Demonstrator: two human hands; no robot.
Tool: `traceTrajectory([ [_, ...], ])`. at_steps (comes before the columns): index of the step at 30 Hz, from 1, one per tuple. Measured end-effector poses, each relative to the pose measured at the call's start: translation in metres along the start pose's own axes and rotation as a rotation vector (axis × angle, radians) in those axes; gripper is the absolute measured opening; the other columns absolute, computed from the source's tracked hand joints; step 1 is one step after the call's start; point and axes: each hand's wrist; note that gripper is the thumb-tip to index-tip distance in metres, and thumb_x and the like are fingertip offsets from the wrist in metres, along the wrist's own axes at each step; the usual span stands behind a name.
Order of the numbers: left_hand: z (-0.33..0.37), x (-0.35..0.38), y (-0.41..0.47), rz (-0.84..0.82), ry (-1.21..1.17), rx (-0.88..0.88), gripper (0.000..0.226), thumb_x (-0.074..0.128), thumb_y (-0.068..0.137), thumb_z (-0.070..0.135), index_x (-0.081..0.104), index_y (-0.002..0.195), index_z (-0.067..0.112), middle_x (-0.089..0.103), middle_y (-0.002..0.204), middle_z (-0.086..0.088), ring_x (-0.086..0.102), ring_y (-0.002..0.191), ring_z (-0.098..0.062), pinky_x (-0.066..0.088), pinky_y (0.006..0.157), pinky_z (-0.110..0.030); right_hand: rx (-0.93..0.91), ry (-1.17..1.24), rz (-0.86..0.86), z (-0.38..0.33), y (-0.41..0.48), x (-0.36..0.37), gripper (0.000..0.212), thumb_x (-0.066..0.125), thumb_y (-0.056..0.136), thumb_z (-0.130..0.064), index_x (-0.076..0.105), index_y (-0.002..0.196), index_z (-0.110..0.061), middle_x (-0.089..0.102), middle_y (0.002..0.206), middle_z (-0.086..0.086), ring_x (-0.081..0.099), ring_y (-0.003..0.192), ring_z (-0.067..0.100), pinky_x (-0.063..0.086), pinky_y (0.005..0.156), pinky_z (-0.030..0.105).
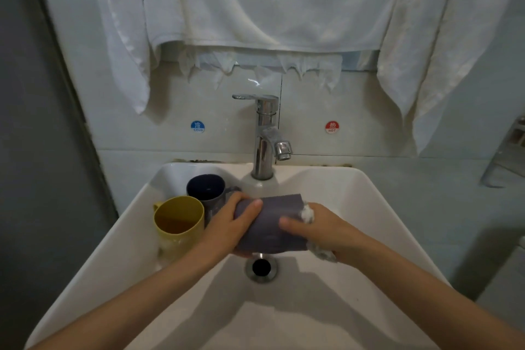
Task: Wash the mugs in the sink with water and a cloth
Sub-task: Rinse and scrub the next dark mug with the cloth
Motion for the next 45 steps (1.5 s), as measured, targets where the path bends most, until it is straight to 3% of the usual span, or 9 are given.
traceTrajectory([
  [6,-0.008,-0.004,0.001,0.054,0.360,0.411,0.038,0.048,0.078,0.065,0.042,0.109,0.042,0.053,0.106,0.017,0.056,0.096,-0.002,0.052,0.075,-0.020,0.135,0.415,0.083,0.002,0.009,0.004,0.038,0.062,0.072,-0.038,0.063,0.099,-0.012,0.071,0.090,0.007,0.068,0.085,0.020,0.055,0.071,0.028],
  [11,0.008,-0.008,0.008,-0.144,-0.116,-0.306,0.037,0.045,0.091,0.052,0.053,0.117,0.028,0.061,0.116,-0.002,0.065,0.098,-0.026,0.059,0.066,-0.044,-0.060,-0.135,-0.048,0.001,0.000,0.001,0.029,0.078,0.073,-0.015,0.063,0.094,-0.029,0.072,0.081,-0.015,0.068,0.082,0.003,0.051,0.070,0.015],
  [14,0.008,-0.009,0.003,-0.178,-0.164,-0.369,0.043,0.042,0.091,0.055,0.053,0.122,0.028,0.066,0.115,-0.003,0.066,0.098,-0.026,0.058,0.070,-0.046,-0.069,-0.149,-0.049,0.003,-0.001,0.001,0.024,0.078,0.073,-0.024,0.064,0.093,-0.030,0.073,0.090,-0.010,0.068,0.087,0.008,0.054,0.077,0.021],
  [20,0.006,-0.001,-0.005,-0.069,0.050,0.193,0.047,0.048,0.082,0.063,0.028,0.124,0.051,0.039,0.135,0.013,0.051,0.112,-0.007,0.057,0.076,-0.025,0.222,0.574,0.030,-0.003,-0.001,0.002,0.026,0.060,0.082,-0.027,0.063,0.099,-0.008,0.073,0.087,0.012,0.071,0.074,0.020,0.057,0.060,0.026],
  [24,-0.003,-0.004,-0.005,0.016,0.172,0.364,0.049,0.046,0.072,0.067,0.036,0.117,0.048,0.050,0.121,0.018,0.056,0.108,-0.003,0.053,0.078,-0.018,0.197,0.585,0.023,-0.003,-0.001,0.005,0.040,0.061,0.069,-0.035,0.063,0.100,-0.010,0.073,0.090,0.010,0.071,0.079,0.020,0.057,0.067,0.028],
  [31,0.015,0.006,-0.009,-0.060,-0.332,-0.426,0.029,0.044,0.091,0.053,0.058,0.100,0.029,0.070,0.099,-0.004,0.068,0.086,-0.023,0.058,0.060,-0.036,-0.141,-0.231,-0.095,-0.012,-0.012,0.003,0.026,0.064,0.086,-0.014,0.053,0.093,-0.037,0.060,0.089,-0.022,0.059,0.077,-0.016,0.043,0.070,0.003],
  [34,0.011,0.009,-0.008,0.027,-0.280,-0.303,0.023,0.042,0.094,0.047,0.055,0.098,0.029,0.066,0.103,-0.005,0.066,0.091,-0.025,0.058,0.066,-0.041,-0.096,-0.175,-0.015,-0.004,-0.010,0.004,0.007,0.057,0.090,-0.028,0.057,0.096,-0.029,0.066,0.090,-0.013,0.064,0.082,0.001,0.050,0.075,0.013],
  [38,0.002,0.008,-0.007,0.105,0.065,0.079,0.032,0.036,0.084,0.057,0.046,0.106,0.035,0.061,0.115,-0.005,0.062,0.101,-0.020,0.054,0.084,-0.046,0.103,0.185,0.107,-0.003,-0.003,0.007,0.032,0.045,0.092,-0.044,0.065,0.091,-0.019,0.072,0.074,-0.006,0.069,0.067,0.006,0.050,0.056,0.017],
  [45,0.014,-0.001,-0.005,-0.075,-0.287,-0.502,0.032,0.045,0.091,0.051,0.059,0.098,0.023,0.071,0.088,-0.008,0.070,0.077,-0.026,0.058,0.056,-0.036,-0.096,-0.239,-0.016,-0.007,-0.009,0.008,0.023,0.060,0.089,-0.036,0.064,0.103,-0.018,0.072,0.094,-0.001,0.067,0.086,0.017,0.052,0.075,0.027],
])
Point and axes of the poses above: each hand's wrist, its own y-axis towards the middle knuckle, its own x-axis out of the palm, z = x × y
